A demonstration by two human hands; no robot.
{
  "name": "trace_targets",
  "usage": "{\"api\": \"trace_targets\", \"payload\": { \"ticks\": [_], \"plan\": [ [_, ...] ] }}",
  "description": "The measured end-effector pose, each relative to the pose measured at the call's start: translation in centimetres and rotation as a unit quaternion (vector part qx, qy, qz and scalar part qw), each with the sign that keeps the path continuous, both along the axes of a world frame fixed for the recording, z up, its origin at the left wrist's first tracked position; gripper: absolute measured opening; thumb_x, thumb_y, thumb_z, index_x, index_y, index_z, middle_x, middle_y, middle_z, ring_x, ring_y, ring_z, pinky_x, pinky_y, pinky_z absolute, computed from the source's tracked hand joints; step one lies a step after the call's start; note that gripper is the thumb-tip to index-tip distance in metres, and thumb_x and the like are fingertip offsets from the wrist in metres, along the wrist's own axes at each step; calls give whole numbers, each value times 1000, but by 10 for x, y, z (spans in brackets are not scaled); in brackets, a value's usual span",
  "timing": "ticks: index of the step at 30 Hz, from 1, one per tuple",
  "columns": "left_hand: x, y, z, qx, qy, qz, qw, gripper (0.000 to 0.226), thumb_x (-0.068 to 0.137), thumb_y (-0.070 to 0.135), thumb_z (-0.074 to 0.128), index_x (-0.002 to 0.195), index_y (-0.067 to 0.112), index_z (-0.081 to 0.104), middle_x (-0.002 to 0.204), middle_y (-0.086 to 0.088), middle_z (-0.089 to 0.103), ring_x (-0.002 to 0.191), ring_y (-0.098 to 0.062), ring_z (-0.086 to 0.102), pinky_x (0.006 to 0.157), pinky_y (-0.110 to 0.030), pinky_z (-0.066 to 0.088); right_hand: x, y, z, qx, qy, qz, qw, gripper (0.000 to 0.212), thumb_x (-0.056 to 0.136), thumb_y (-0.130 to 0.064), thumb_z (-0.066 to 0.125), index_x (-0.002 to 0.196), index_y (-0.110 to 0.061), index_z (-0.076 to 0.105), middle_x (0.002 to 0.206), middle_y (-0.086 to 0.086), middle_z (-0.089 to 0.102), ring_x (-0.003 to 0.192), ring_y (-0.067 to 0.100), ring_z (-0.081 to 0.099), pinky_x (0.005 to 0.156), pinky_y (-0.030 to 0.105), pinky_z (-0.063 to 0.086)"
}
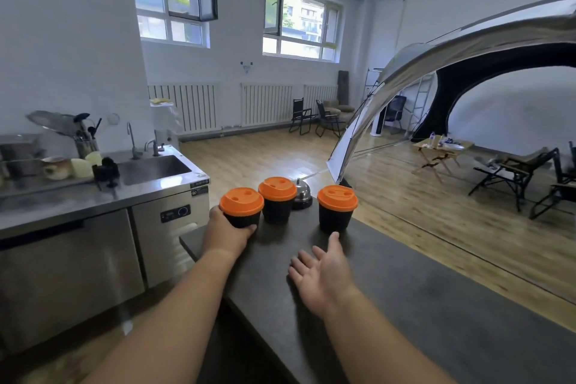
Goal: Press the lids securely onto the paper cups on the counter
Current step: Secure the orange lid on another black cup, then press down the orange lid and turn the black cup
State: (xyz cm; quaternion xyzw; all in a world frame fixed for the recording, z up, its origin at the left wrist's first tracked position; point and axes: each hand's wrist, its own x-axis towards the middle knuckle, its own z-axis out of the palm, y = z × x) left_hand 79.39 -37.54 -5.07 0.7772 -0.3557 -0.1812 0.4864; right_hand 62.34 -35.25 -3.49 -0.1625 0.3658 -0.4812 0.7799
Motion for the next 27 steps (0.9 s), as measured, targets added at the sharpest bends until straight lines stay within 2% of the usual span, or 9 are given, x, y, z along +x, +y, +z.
{"api": "trace_targets", "payload": {
  "ticks": [7,14,17,19,21,24,25,27],
  "plan": [
    [21,-20,-10,-3,20,2,1000,73,76,25,80,134,7,39,132,-14,57,122,-33,54,99,-36,41,63,-17,2,7,-13,45,999,78,100,-59,36,158,-13,11,163,17,17,150,34,19,123,46,17],
    [23,-22,-13,8,19,3,1000,76,76,25,80,137,9,36,136,-14,54,126,-33,50,104,-43,41,66,-18,0,21,-16,42,999,77,99,-58,38,158,-13,14,163,17,19,149,34,22,123,47,18],
    [4,-11,-6,2,63,34,997,105,73,25,83,150,6,14,151,-19,33,140,-33,33,113,-43,31,49,-17,-3,14,-30,41,999,77,100,-58,37,158,-13,14,162,18,20,149,35,22,123,47,18],
    [-30,5,-3,-36,105,29,993,112,75,25,81,153,6,2,157,-18,18,146,-30,20,118,-41,22,26,-14,-4,9,-41,33,999,76,100,-57,38,157,-12,15,162,19,21,149,36,23,122,47,19],
    [-79,24,-7,-82,169,-34,982,102,81,20,76,154,11,6,158,-14,19,145,-26,23,117,-39,26,-5,-6,-4,-2,-46,17,999,76,99,-56,39,157,-12,18,160,20,25,147,36,27,121,49,23],
    [-164,52,-18,-73,318,-195,925,82,87,9,68,152,18,20,142,-6,47,125,-18,49,103,-35,44,-75,17,2,-38,-21,-35,998,72,100,-57,35,154,-11,26,158,19,32,145,35,31,119,51,26],
    [-192,59,-21,-62,343,-235,907,78,86,6,68,150,16,25,132,-4,54,118,-17,55,98,-33,47,-104,26,3,-47,-13,-60,997,71,100,-56,34,154,-10,27,157,19,33,145,35,32,118,50,26],
    [-244,69,-24,-46,354,-298,885,70,88,2,65,147,11,29,120,-3,56,111,-16,58,89,-24,49,-167,48,7,-52,-2,-110,993,70,100,-56,33,153,-10,29,156,19,35,145,34,33,118,48,26]
  ]
}}
